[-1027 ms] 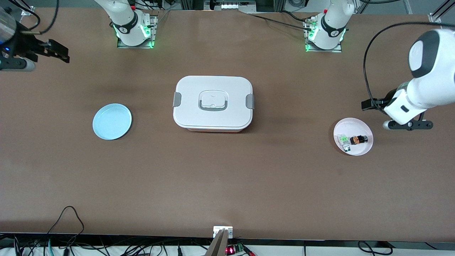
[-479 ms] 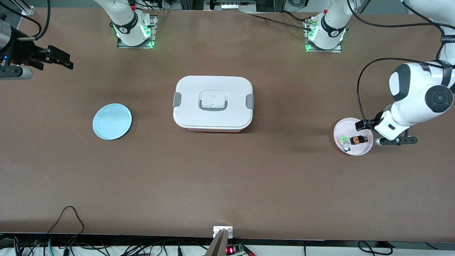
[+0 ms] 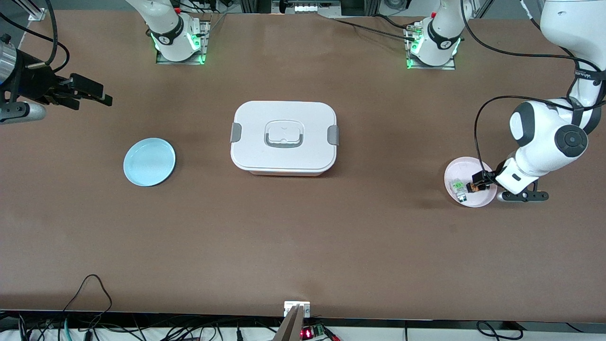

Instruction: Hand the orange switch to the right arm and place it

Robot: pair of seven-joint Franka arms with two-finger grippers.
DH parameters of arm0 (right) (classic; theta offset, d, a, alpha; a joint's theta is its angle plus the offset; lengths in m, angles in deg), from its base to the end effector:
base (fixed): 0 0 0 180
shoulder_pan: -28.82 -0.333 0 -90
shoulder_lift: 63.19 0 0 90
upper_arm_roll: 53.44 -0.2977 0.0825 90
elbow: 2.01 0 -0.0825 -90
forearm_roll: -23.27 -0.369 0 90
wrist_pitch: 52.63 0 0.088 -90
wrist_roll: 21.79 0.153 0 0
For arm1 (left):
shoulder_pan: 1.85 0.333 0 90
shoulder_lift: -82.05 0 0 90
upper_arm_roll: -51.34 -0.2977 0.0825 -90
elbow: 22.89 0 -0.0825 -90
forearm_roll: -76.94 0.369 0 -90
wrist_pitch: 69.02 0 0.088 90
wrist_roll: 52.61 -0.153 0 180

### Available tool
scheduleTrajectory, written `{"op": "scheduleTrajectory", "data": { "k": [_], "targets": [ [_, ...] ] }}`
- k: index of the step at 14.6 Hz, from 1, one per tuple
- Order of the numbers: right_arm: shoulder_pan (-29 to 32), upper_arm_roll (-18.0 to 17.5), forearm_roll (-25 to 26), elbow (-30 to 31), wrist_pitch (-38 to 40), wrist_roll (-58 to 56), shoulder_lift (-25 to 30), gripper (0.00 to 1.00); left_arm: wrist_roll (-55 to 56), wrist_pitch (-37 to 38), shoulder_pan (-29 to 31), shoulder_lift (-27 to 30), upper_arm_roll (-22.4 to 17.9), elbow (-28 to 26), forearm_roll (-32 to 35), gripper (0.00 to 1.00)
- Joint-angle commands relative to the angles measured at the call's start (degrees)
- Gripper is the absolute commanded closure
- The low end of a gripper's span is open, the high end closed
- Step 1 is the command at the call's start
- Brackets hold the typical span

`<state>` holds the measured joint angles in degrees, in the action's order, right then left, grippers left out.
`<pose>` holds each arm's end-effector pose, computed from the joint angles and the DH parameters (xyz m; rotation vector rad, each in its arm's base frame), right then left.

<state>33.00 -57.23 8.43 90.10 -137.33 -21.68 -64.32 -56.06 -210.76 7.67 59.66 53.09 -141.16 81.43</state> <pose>0.5263 0.0373 0.5316 -2.8730 0.0057 0.2135 0.5728 0.0799 0.1926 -3.1022 -0.0260 -0.0241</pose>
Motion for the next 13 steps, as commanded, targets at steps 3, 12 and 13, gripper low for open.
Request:
{"op": "scheduleTrajectory", "data": {
  "k": [3,12,13],
  "targets": [
    [6.44,0.63,-10.99,-1.59,3.22,-1.61,-5.80,0.00,1.34,-3.19,1.02,-1.86,0.36,-1.52,1.75,0.00],
    [3.26,-3.60,-5.55,-6.86,4.62,-0.73,-9.23,0.00,2.39,-9.17,1.82,-6.43,0.36,-1.52,1.75,0.00],
    [5.46,-3.50,-11.55,-7.04,4.45,-0.82,-11.06,0.00,2.57,-9.17,1.82,-6.52,0.36,-1.61,1.75,0.00]
  ]
}}
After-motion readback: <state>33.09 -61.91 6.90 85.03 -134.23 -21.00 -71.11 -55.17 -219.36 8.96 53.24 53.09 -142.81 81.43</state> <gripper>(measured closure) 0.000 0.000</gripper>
